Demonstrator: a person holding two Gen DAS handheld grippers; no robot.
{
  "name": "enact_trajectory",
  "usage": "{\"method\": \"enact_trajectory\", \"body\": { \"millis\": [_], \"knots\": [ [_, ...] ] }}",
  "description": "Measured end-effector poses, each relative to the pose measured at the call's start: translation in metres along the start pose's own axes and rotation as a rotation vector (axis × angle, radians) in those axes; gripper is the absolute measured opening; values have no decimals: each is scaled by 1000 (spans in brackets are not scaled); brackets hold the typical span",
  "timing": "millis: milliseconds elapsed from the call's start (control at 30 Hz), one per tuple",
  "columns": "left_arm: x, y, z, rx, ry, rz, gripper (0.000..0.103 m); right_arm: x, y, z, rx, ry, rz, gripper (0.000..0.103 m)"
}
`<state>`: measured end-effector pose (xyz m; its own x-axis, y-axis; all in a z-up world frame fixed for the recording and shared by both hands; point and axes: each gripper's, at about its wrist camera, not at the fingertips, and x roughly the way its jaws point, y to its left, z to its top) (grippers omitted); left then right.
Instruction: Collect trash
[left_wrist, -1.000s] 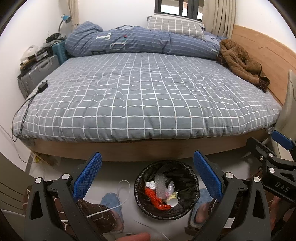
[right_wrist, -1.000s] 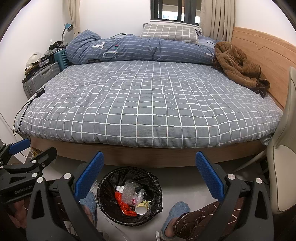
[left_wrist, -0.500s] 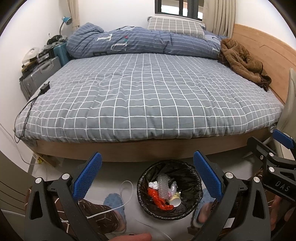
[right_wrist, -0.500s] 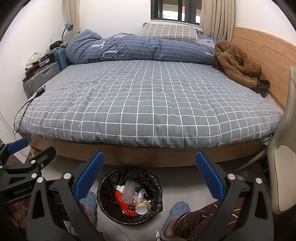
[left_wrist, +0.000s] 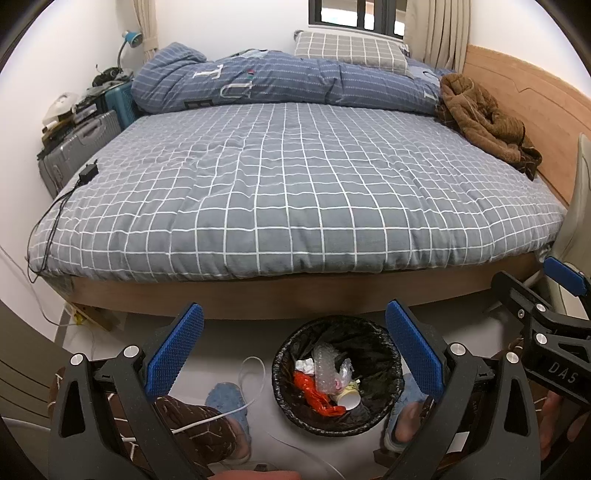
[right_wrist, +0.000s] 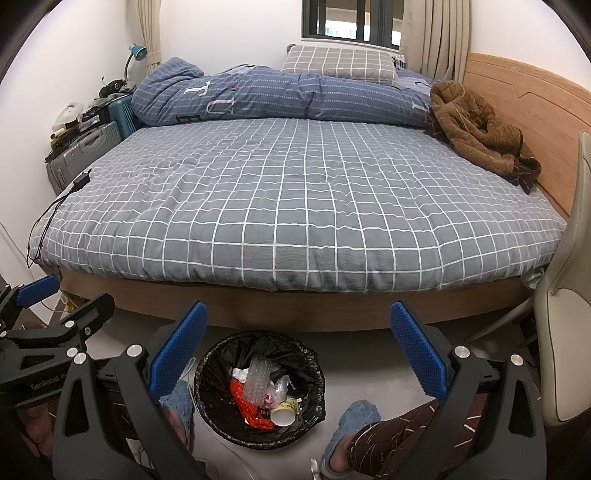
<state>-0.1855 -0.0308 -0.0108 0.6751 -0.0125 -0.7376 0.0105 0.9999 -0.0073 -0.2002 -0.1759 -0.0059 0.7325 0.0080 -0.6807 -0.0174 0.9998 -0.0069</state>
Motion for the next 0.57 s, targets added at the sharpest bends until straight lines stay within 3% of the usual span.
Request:
{"method": "enact_trajectory", "body": {
  "millis": [567],
  "knots": [
    [2,-2,-1,-5,8,-13,97,0,0,1,1,1,1,95]
  ]
}}
